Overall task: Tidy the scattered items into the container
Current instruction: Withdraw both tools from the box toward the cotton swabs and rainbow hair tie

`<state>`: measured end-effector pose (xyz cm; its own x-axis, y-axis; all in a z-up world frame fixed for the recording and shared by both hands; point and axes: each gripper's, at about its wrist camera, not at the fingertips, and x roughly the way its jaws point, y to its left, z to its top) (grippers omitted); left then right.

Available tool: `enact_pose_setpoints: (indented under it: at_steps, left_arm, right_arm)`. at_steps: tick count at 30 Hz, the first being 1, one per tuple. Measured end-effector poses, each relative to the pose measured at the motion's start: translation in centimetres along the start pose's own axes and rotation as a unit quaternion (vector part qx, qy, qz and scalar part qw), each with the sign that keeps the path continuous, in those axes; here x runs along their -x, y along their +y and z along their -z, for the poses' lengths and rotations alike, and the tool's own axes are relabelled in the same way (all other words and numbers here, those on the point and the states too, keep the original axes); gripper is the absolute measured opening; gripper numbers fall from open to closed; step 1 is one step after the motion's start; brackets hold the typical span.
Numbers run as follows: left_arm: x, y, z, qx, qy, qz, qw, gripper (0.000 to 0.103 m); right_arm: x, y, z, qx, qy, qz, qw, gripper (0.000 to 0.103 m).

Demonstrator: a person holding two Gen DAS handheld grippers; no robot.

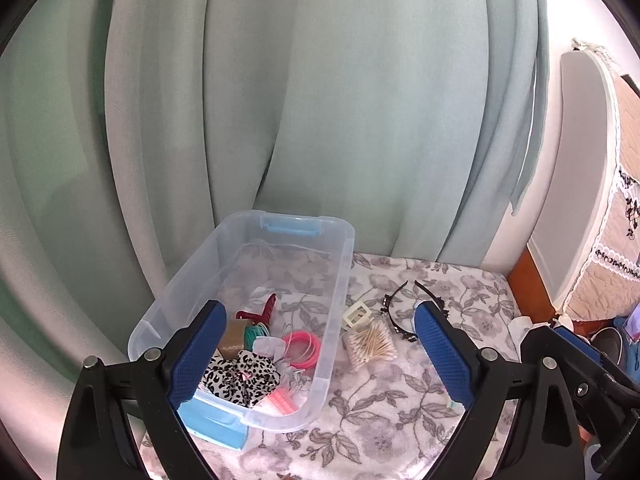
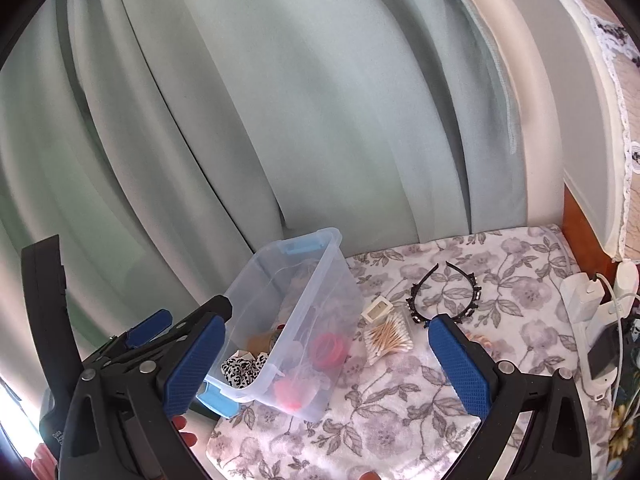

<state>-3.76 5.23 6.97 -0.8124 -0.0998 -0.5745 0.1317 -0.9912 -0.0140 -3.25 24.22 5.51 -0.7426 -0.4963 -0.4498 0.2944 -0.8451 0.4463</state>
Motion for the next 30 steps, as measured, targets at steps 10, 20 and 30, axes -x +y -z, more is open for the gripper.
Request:
enact_pose_setpoints:
  at_steps: [10,20,30]
  left_arm:
    - [-2.3,-4.0,0.4,-0.025,0.018,0.023,0.9993,0.095]
    - [-6.0,-6.6,1.5,-0.047,0.048,0.039,0.997,0.095]
    - [-11.1,-8.4,2.3,-0.052,0.087,0.068,0.9925,0.095]
  right_arm:
    - [0.4,-4.1,-0.1,-0.021,-0.013,0.018,1.0,0.103]
    - [-1.0,-8.6,0.8,-0.056,0.001,0.023,0.998,0.103]
    - [-3.5,-12.1,1.2,-0.068,0.012,0.055,0.996,0.103]
